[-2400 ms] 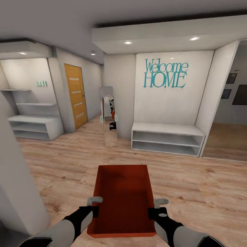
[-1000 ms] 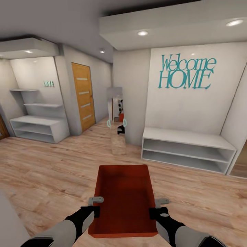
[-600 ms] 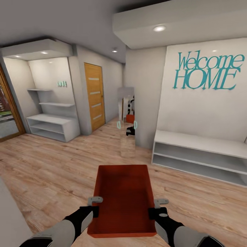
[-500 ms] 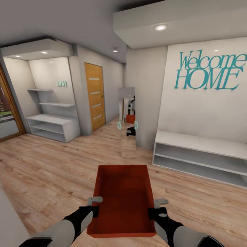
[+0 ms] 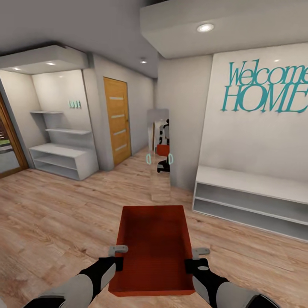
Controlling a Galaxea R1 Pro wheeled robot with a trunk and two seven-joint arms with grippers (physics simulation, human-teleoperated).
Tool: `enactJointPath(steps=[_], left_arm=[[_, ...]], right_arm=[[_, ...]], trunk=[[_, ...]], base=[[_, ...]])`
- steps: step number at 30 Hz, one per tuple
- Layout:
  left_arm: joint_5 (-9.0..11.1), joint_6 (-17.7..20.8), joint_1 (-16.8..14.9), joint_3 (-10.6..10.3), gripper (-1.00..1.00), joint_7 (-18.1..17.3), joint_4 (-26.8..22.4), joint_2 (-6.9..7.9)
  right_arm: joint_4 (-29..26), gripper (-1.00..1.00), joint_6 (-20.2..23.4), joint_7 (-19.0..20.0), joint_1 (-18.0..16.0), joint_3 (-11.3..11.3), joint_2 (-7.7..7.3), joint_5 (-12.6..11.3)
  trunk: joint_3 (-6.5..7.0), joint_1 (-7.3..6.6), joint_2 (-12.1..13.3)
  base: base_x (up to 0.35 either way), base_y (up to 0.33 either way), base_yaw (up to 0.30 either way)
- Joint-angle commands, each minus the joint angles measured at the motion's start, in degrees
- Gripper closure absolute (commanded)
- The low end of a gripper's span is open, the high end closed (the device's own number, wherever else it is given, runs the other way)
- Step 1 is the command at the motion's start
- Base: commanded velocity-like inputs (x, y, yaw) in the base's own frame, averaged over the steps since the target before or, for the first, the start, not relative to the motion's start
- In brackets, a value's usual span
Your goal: Move the two storage containers from the living room to the garage. In the garage, place one container on the floor and stack the other container on top of it (either order is fine).
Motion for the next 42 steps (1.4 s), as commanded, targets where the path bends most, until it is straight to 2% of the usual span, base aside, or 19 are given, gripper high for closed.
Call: enactJointPath(steps=[1,14,37,42], left_arm=[[-1.09,0.41,-0.04,-0.12,1.0,1.55,-0.25,0.28],[-1.09,0.41,-0.04,-0.13,1.0,1.53,-0.25,0.29],[-1.08,0.41,-0.05,-0.13,1.0,1.53,-0.25,0.26],[-1.09,0.41,-0.04,-0.13,1.0,1.53,-0.25,0.29]], right_arm=[[0.35,1.0,-0.36,-0.26,-0.06,0.08,-0.97,-1.02],[0.3,1.0,-0.36,-0.27,-0.06,0.08,-0.93,-1.11],[0.28,1.0,-0.36,-0.26,-0.06,0.0,-0.97,-1.11],[0.28,1.0,-0.36,-0.26,-0.06,-0.01,-0.97,-1.11]], trunk=[[-0.11,0.06,-0.1],[-0.11,0.06,-0.1],[-0.11,0.06,-0.1],[-0.11,0.06,-0.1]], base=[[0.323,0.0,0.0],[0.323,0.0,0.027],[0.323,0.0,0.261],[0.323,0.0,0.106]])
